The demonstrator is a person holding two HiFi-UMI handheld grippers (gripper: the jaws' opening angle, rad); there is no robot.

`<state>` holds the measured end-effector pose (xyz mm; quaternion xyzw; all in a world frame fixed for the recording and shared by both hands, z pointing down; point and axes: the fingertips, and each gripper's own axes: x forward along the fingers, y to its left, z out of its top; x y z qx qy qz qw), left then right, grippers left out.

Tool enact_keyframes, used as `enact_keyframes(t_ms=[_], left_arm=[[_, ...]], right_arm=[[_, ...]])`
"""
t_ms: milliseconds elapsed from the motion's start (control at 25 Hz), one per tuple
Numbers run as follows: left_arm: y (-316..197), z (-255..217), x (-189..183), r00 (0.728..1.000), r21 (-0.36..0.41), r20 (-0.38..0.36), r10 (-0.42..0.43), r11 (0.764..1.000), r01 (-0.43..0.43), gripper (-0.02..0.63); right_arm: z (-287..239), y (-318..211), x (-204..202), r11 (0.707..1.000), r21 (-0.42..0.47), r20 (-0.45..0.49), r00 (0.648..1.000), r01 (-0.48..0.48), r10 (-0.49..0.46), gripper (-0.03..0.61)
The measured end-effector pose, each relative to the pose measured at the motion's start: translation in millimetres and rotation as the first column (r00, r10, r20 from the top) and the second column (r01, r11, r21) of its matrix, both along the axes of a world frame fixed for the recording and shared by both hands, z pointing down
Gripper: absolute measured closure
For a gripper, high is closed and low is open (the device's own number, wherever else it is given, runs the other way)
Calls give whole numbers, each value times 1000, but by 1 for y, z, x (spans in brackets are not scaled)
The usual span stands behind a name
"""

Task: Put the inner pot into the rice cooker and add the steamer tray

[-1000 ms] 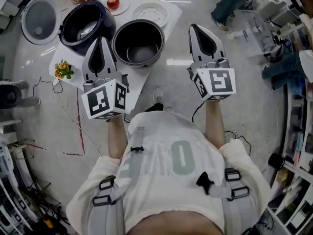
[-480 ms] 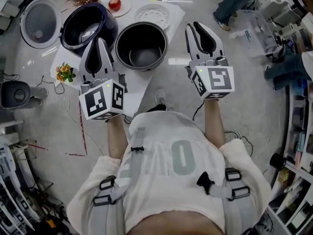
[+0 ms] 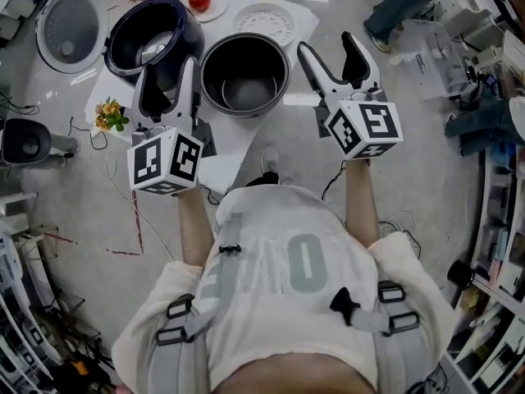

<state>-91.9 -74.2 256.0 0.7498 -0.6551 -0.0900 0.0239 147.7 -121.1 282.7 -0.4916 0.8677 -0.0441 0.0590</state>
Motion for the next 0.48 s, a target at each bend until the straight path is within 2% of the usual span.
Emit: enact_keyframes(t_ms=[160, 320, 480], left_arm=[[-8, 19, -7, 1000, -54, -31, -4, 999, 2, 307], [-17, 46, -15, 992, -115, -128, -6, 993, -9, 307], [-21, 73, -23, 973, -171, -232, -17, 985, -24, 304]], right_arm=[[18, -8, -3, 996, -84, 45, 999, 14, -11, 225], [40, -15, -3, 984, -172, 111, 994, 43, -24, 227], [63, -23, -4, 964, -255, 189, 981, 77, -29, 230]])
